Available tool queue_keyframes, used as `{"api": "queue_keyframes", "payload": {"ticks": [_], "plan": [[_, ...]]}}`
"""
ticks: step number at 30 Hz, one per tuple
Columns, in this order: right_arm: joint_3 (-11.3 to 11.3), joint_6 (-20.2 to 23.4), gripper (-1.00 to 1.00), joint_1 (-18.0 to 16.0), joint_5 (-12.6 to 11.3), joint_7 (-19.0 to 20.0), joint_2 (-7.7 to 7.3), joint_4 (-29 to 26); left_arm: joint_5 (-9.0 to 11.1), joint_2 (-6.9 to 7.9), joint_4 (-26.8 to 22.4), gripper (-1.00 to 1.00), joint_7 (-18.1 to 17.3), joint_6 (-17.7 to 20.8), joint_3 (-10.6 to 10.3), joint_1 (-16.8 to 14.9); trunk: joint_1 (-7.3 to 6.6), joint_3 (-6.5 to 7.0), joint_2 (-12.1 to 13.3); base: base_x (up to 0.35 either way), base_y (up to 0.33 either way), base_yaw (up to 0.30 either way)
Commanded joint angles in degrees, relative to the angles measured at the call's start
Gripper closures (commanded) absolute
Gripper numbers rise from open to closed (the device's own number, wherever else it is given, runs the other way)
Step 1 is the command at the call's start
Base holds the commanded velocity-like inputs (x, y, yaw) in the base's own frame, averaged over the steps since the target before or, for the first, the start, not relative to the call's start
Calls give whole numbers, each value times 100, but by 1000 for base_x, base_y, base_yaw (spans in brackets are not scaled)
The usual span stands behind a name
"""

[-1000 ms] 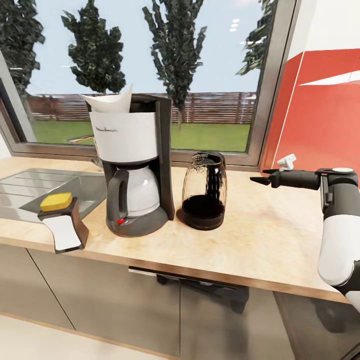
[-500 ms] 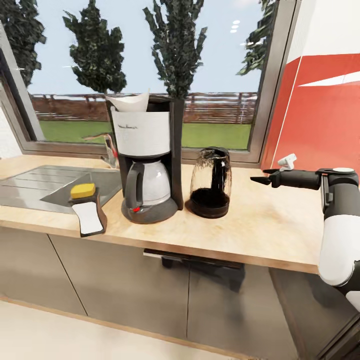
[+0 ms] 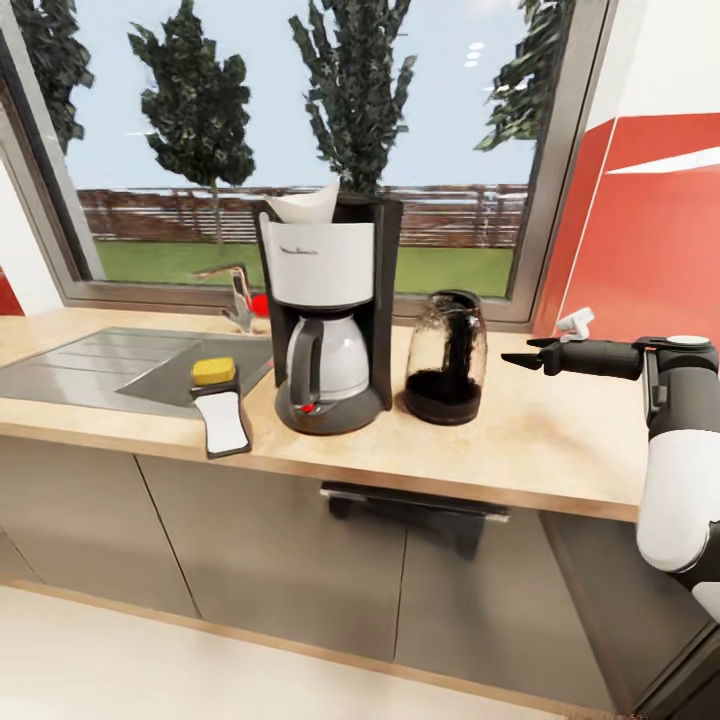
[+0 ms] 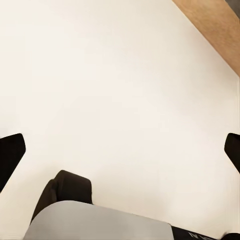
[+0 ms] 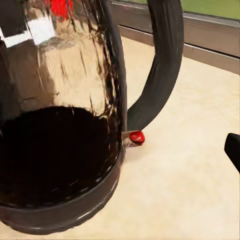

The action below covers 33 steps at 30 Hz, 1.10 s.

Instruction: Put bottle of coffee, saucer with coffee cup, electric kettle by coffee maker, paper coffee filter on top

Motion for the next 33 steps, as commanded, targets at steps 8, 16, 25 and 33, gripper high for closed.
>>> {"api": "queue_keyframes", "payload": {"ticks": [8, 16, 25, 33], "plan": [[-28, 56, -100, -8, 36, 44, 2, -6, 6, 1, 8, -100, -25, -24, -9, -4, -3, -6, -3, -251, 188, 0], [-22, 54, -100, -8, 34, 51, 2, -6, 6, 0, 8, -100, -22, -23, -14, -4, -3, -6, -3, -291, 14, 0], [7, 60, -100, 307, 2, 776, 184, -160, 6, 0, 8, -100, -22, -22, -15, -4, -3, -6, -3, -34, 0, 0], [12, 78, -100, 917, -1, 1011, 887, -878, 6, 0, 8, -100, -24, -22, -16, -4, -3, -6, -3, -1, 0, 0]]}}
